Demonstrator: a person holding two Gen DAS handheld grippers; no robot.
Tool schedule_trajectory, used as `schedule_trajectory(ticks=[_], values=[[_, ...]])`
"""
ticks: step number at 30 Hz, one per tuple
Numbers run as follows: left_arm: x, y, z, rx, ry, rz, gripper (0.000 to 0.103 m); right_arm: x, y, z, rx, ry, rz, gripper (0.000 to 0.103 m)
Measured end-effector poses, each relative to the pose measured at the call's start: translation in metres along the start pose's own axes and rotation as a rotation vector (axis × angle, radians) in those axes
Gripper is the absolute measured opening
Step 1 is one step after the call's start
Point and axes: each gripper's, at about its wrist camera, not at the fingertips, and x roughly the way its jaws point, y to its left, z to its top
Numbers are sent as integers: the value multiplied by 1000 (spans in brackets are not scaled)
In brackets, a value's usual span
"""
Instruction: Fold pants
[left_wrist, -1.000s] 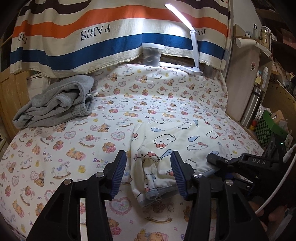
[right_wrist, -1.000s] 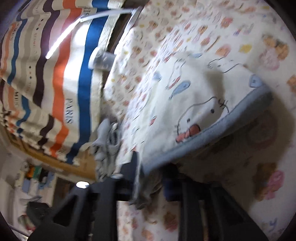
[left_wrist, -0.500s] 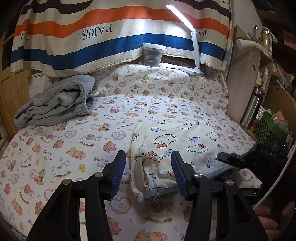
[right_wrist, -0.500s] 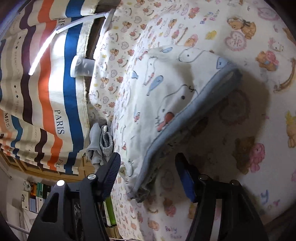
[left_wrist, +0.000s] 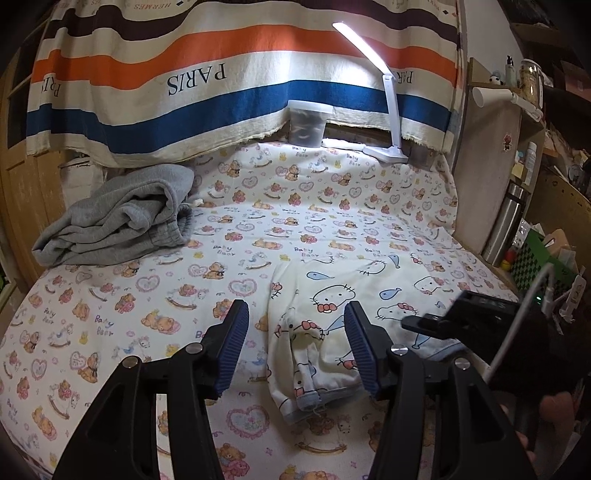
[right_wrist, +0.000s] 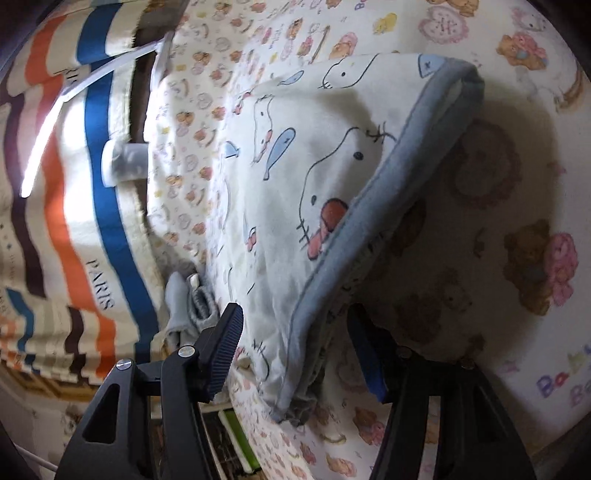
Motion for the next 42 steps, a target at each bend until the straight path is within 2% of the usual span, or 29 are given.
schedule_trajectory(ticks=[5, 8, 11, 12, 14, 19, 22, 25, 28, 29, 30, 32, 38, 42], values=[[-1, -1, -2, 17, 3, 11, 54, 6, 5, 4, -5, -3, 6, 61], [0, 0, -3, 21, 10, 9, 54, 4, 2, 4, -27, -3, 26, 52], [1, 2, -3, 19, 11, 10, 54, -1, 1, -2, -105, -22, 48, 49], [1, 2, -4, 18, 11, 9, 54, -2, 0, -3, -120, -29, 47, 42], [1, 3, -4, 15, 12, 8, 54, -4, -8, -1, -97, -36, 53, 37], [1, 2, -7, 22, 17, 6, 55, -12, -6, -1, -121, -104, 25, 40], [0, 2, -9, 29, 18, 11, 55, -25, -2, 0, -160, -182, 28, 41], [0, 3, -9, 26, 20, 11, 56, -35, -2, 10, -147, -227, 25, 49], [2, 3, -9, 21, 21, 5, 56, -34, -4, 23, -122, -209, 12, 52], [2, 3, -9, 21, 23, 4, 56, -34, -1, 25, -140, -197, 14, 57], [3, 2, -9, 21, 26, 3, 56, -34, 4, 25, -175, -185, 13, 58], [5, -1, -10, 25, 31, -3, 56, -32, 9, 23, -213, -156, 5, 58], [8, -8, -10, 30, 44, -5, 56, -25, 4, 25, -190, -90, 4, 58], [12, -12, -16, 32, 79, 1, 56, -33, 5, 34, -245, -47, -34, 58]])
